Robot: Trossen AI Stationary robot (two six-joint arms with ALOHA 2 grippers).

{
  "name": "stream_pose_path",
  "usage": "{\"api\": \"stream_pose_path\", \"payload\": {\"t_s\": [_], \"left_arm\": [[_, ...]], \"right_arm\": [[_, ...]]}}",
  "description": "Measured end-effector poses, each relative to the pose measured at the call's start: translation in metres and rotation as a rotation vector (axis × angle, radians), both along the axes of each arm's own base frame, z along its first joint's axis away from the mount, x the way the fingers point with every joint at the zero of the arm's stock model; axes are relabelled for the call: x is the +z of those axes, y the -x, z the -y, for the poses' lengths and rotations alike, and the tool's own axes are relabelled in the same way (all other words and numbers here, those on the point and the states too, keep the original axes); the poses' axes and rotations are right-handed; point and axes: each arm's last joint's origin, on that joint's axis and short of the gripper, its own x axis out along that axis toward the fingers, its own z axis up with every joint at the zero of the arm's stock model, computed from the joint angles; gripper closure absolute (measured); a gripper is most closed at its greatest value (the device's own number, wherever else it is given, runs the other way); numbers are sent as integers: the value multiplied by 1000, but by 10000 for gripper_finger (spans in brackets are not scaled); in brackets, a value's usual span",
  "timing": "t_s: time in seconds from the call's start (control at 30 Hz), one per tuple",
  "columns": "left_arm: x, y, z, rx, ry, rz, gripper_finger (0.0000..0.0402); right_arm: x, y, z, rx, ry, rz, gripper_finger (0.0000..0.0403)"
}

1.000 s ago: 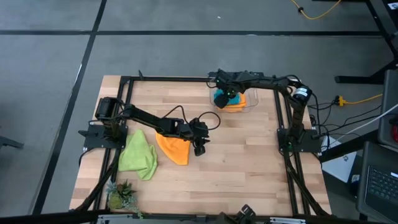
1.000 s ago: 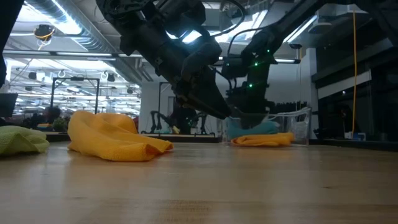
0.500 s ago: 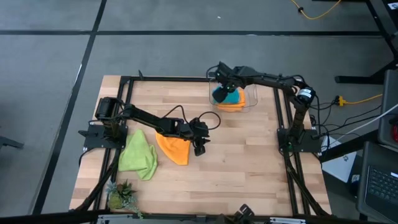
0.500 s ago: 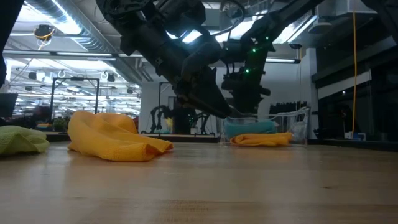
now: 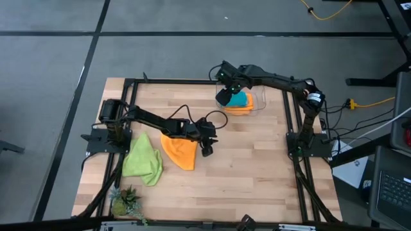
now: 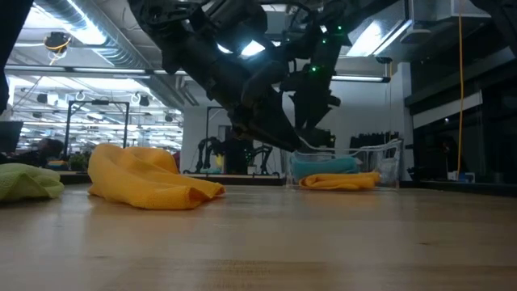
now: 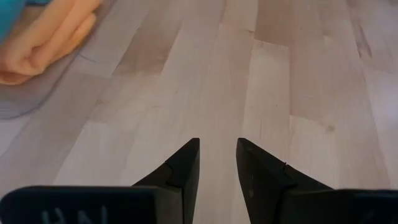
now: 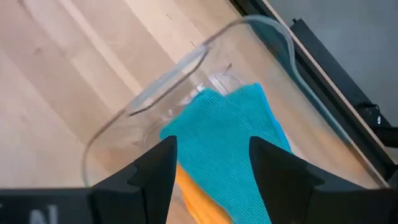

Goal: Fold microfiber towels
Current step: Fold the orange microfiber towel

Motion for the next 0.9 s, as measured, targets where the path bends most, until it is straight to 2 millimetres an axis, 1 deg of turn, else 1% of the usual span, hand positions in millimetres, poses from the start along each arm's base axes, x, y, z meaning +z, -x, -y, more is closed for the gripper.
{"api": "stream_pose_path", "payload": {"t_s": [0.23,0.4,0.5,0.73,0.9], "left_arm": [[0,0,-8,23,-7,0,302],[6,-1,-8,-17,-60,34,302],[10,-4,-7,-24,-70,80,302],[9,-4,-2,-35,-67,74,302],[9,-4,-2,-37,-71,73,302]], "right_arm": [[13,-3,-11,29,-14,-27,198],[24,-6,-10,31,7,14,198],[26,-8,-13,59,16,8,198],[25,-11,-22,110,18,-9,199],[24,-10,-26,140,13,-37,199]]}}
